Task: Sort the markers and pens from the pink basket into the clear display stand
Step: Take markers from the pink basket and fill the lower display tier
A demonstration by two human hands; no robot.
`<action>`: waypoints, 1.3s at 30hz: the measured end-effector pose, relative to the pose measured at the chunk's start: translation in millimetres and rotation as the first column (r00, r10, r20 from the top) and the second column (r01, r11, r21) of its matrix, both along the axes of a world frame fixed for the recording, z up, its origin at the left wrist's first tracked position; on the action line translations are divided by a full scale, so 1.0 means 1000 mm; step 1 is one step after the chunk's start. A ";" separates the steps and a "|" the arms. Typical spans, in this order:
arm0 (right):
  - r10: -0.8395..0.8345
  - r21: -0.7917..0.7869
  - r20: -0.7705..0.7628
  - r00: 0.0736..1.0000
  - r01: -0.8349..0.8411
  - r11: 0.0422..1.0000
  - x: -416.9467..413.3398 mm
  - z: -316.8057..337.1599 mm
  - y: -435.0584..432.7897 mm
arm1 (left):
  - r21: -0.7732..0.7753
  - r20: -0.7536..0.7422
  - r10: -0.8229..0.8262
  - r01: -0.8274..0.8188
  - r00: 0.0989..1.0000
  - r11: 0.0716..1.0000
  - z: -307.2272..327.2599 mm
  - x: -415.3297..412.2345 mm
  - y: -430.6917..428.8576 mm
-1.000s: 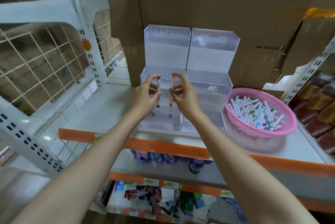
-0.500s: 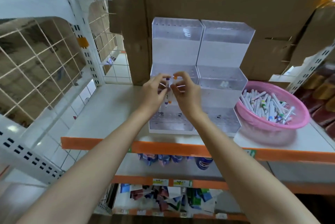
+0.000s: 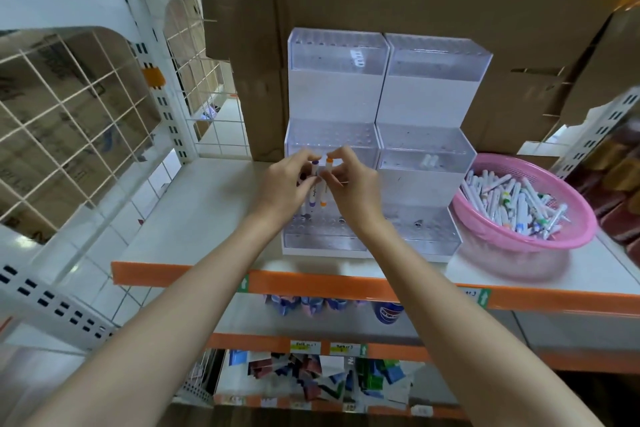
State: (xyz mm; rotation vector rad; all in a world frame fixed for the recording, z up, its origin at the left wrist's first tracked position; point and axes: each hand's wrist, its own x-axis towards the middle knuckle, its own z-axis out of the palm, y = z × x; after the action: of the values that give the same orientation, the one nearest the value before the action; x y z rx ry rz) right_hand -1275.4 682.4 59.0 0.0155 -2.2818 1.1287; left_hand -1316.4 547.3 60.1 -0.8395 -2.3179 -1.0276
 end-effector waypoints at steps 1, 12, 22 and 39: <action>-0.001 0.010 -0.004 1.000 0.001 1.000 0.000 -0.001 0.000 | -0.014 -0.009 0.012 -0.012 1.000 1.000 0.000 0.000 0.001; -0.006 0.070 -0.020 1.000 0.007 0.998 0.003 0.001 0.000 | -0.063 -0.079 0.072 -0.077 0.994 0.995 -0.008 0.000 0.000; -0.015 0.079 -0.065 0.998 0.020 0.997 0.002 0.003 -0.002 | -0.109 -0.145 0.026 -0.042 0.989 0.993 -0.013 -0.004 -0.004; -0.005 0.119 -0.041 0.999 0.010 0.993 0.002 0.004 -0.002 | -0.225 -0.211 -0.028 -0.021 0.977 0.974 -0.015 -0.003 -0.002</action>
State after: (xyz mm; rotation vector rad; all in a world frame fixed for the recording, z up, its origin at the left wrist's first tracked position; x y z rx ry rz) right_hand -1273.1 680.7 62.6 0.0755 -2.3080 0.9779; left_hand -1319.7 544.9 45.2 -0.9890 -2.2749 -0.6451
